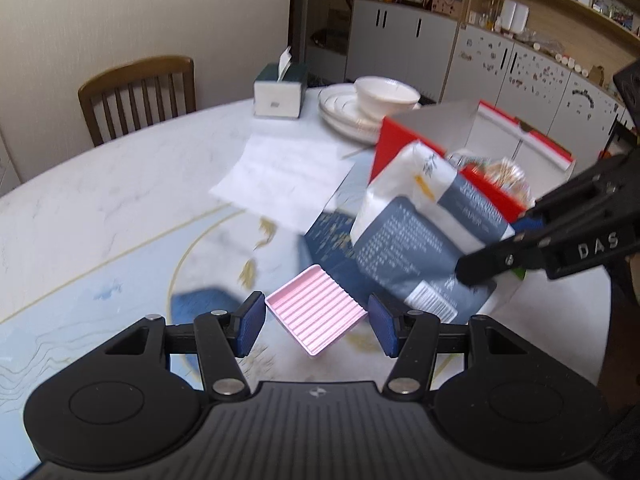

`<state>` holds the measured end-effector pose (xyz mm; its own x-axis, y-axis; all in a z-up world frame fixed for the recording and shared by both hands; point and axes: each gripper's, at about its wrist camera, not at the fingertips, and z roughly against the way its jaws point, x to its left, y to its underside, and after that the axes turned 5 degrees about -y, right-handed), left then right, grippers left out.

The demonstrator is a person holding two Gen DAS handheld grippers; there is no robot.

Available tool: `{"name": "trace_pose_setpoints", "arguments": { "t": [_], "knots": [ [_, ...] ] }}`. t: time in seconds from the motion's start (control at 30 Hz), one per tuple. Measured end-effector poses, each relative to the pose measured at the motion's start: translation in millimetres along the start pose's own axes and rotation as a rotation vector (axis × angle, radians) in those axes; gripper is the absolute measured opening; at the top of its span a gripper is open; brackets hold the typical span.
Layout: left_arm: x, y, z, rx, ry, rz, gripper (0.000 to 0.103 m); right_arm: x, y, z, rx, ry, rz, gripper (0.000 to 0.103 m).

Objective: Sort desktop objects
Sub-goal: 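Carry the pink soap dish with the left tool while the right tool carries the tissue pack into the shoebox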

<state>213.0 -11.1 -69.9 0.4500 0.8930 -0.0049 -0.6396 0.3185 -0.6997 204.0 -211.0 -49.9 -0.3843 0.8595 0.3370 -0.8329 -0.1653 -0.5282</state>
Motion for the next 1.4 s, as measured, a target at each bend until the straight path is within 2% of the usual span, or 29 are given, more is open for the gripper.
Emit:
{"name": "trace_pose_setpoints", "arguments": {
  "t": [0.4, 0.77, 1.07, 1.4],
  "knots": [
    [-63.8, -45.2, 3.2, -0.062, -0.024, -0.011, 0.056, -59.9, -8.1, 57.0, -0.086, -0.043, -0.015, 0.022],
    [-127.6, -80.0, -14.4, -0.074, -0.017, -0.063, 0.056, -126.3, -9.2, 92.0, -0.144, -0.031, -0.053, 0.022],
    [-173.0, -106.8, -37.5, -0.080, 0.005, -0.098, 0.056, -184.3, -10.4, 122.7, -0.193, 0.032, -0.104, 0.022],
    [-208.0, -129.8, -79.8, -0.038, -0.027, -0.141, 0.056, -232.8, -10.2, 127.9, -0.171, 0.158, -0.135, 0.022]
  ]
}}
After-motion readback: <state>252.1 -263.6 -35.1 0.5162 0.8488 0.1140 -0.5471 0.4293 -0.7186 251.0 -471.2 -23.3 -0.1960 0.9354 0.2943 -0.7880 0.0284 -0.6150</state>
